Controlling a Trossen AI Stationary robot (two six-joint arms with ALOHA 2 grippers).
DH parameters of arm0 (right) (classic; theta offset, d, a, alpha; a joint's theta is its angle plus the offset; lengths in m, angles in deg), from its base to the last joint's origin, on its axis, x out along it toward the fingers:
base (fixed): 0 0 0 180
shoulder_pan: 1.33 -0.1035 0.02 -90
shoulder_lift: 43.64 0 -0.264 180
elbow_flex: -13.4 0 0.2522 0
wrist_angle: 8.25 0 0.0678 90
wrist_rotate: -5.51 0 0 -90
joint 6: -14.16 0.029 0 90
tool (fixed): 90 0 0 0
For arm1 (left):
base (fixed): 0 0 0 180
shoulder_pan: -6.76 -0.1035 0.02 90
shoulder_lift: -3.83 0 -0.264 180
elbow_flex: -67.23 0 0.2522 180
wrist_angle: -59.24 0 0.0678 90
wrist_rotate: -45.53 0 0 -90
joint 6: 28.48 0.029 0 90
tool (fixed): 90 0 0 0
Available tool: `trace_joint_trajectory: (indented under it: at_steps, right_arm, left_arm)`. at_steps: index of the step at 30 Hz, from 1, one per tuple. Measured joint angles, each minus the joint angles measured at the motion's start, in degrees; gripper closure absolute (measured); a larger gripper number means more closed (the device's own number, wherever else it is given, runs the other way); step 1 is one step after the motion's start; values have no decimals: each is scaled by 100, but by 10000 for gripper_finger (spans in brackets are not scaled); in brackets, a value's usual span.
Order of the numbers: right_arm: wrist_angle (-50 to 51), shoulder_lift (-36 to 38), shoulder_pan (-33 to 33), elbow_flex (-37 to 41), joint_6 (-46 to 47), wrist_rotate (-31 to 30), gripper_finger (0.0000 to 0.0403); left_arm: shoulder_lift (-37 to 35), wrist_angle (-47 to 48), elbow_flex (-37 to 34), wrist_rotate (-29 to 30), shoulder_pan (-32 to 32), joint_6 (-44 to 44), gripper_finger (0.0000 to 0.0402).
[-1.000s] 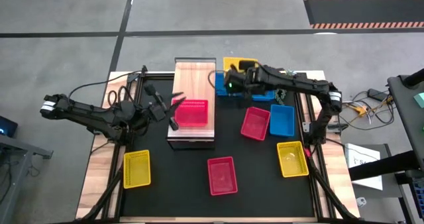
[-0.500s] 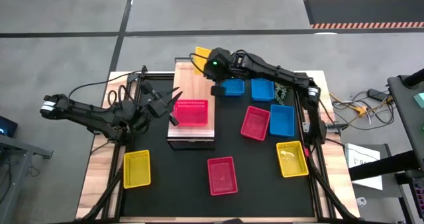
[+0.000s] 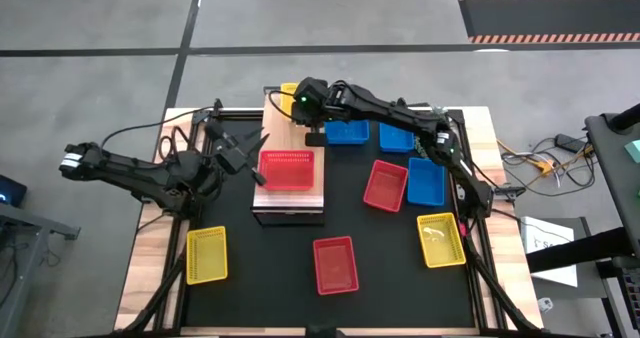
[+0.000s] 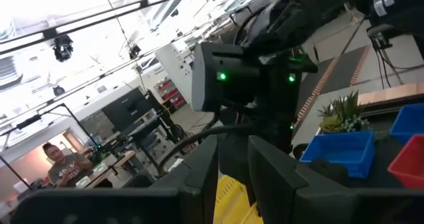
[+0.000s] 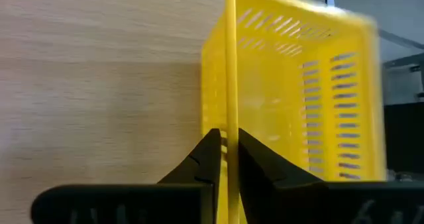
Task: Stack baskets on shelf by color
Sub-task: Put the middle yellow bin on the shelf
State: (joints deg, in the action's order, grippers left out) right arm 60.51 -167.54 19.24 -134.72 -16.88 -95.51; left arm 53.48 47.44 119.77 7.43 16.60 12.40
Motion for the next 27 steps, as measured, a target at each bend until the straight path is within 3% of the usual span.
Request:
trace_joint_trajectory:
  at_steps: [16, 27]
  right_arm:
    - [-199, 152, 9, -66, 118, -162, 287]
    - [-88, 535, -20, -66, 265, -161, 264]
  left_arm:
    - [-197, -11, -123, 0, 0, 0, 334]
    - [-202, -12, -129, 0, 0, 2, 334]
